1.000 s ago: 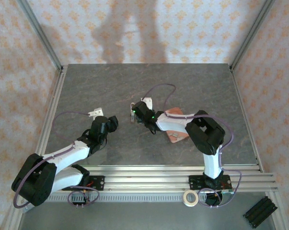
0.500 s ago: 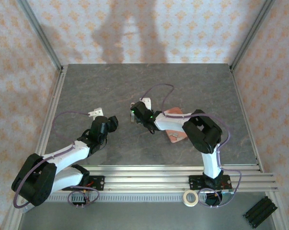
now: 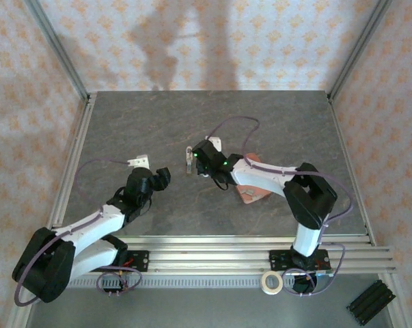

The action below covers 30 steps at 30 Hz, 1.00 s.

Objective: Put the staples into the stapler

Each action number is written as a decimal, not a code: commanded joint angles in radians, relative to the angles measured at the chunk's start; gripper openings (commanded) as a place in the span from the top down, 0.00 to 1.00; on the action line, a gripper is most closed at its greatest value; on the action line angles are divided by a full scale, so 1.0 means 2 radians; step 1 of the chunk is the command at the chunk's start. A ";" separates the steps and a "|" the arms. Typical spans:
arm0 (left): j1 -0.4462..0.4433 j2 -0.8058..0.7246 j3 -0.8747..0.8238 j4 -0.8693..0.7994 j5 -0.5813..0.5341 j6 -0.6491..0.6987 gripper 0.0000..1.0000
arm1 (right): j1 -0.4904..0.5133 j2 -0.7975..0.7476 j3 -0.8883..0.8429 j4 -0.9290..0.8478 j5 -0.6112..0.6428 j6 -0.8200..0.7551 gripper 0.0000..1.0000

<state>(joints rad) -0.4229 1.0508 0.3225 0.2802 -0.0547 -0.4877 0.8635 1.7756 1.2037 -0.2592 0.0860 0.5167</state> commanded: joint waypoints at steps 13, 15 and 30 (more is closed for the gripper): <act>0.004 -0.074 -0.022 -0.030 0.013 0.025 0.34 | 0.006 -0.006 -0.053 -0.137 -0.050 0.053 0.83; 0.004 -0.077 -0.022 -0.032 0.011 0.024 0.34 | 0.006 -0.001 -0.053 -0.141 -0.051 0.052 0.83; 0.004 -0.081 -0.022 -0.031 0.007 0.022 0.34 | 0.006 0.017 -0.049 -0.158 -0.079 0.045 0.78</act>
<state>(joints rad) -0.4229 0.9054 0.2859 0.2279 -0.0154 -0.4614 0.8700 1.8011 1.1015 -0.5362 -0.0689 0.6090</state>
